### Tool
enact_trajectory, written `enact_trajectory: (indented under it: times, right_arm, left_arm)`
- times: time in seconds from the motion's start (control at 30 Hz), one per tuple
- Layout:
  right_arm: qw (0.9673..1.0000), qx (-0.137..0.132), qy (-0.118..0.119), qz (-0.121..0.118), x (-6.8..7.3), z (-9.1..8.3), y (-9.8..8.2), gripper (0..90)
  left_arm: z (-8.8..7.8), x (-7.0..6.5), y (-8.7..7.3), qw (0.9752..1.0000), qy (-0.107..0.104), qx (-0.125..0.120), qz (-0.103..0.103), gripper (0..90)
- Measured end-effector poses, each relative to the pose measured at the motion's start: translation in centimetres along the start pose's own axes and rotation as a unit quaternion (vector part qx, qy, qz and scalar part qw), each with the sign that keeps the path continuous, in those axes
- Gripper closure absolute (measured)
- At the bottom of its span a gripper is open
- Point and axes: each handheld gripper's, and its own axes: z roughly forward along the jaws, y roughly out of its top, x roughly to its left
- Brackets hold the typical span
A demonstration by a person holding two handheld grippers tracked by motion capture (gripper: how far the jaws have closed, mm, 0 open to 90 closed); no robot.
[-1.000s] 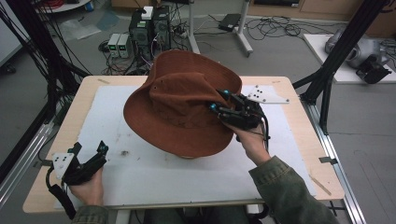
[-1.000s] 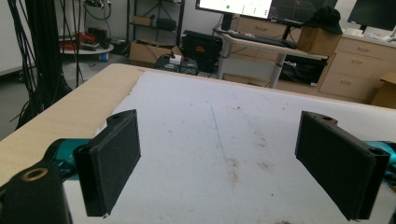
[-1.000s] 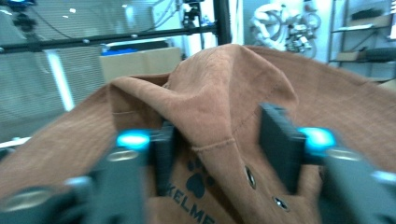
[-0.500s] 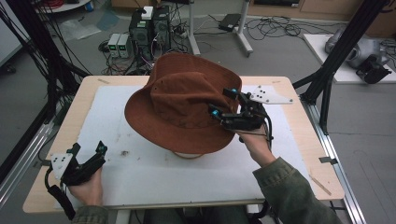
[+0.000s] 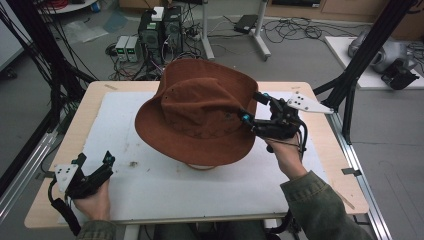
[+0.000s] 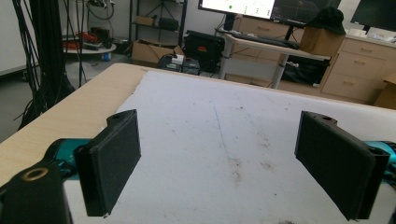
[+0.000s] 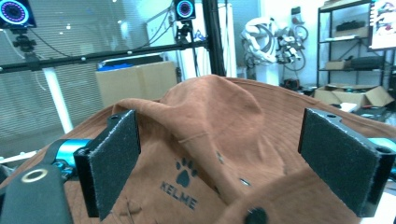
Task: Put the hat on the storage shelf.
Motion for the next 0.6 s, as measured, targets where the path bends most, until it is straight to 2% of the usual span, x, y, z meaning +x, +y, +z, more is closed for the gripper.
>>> enact_trajectory:
  times: [0.13,0.4,0.5,0.6]
  right_arm:
    - [0.9998,-0.003,-0.018,0.002,-0.8,-1.8,0.2,12.4]
    - [0.9970,-0.003,-0.076,-0.007,-2.6,-6.1,0.1,12.4]
    - [0.9946,-0.004,-0.103,-0.013,-2.9,-7.6,-0.2,12.3]
    - [0.9893,0.000,-0.142,-0.034,-3.2,-9.2,-1.0,12.3]
  left_arm:
    - [0.0,0.0,0.0,1.0000,0.001,0.000,0.001,14.6]
    - [0.0,-0.3,0.1,1.0000,0.000,-0.003,0.003,14.6]
    - [0.1,-0.5,0.1,1.0000,-0.002,-0.004,0.003,14.6]
    - [0.2,-0.5,0.2,1.0000,-0.003,-0.005,0.003,14.6]
